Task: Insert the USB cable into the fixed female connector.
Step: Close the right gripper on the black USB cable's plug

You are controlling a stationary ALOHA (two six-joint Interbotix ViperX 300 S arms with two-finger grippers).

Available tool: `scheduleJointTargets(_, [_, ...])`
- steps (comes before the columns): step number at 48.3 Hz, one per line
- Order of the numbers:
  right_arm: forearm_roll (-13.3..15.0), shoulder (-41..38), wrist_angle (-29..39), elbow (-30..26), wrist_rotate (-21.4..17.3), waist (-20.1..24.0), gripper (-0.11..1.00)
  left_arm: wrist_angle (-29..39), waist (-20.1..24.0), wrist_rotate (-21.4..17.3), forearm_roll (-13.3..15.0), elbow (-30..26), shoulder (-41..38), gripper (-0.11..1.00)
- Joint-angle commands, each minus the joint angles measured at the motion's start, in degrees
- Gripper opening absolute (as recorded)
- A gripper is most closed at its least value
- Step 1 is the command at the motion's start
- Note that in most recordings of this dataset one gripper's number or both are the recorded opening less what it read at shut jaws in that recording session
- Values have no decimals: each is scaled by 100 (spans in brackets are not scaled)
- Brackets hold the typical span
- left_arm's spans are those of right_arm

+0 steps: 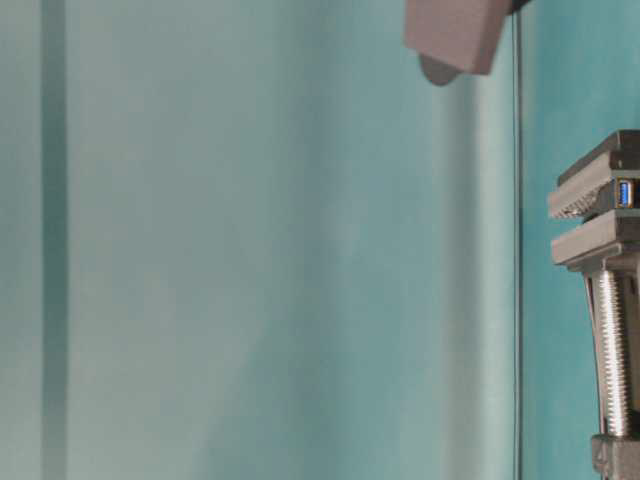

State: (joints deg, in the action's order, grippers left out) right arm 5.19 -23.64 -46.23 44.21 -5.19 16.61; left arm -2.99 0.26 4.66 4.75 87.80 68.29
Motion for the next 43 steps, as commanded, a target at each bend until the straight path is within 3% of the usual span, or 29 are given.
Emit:
scheduleJointTargets(1, [-26,0,-97,-105,-18,18,56,-53,-9,-9,-26,-79,-105,98])
scheduleJointTargets(20, [-26,-114,-255,-88,-18,70,54,-53,-9,9,-18,-79,-132,98])
scheduleJointTargets(35, [-18,-114,-255,26,18,141,34,-53,-18,18,-18,-70,-132,98])
scheduleJointTargets(43, [-9,-114,-308,123,18,185,33,-53,-18,26,-26,-70,-132,98])
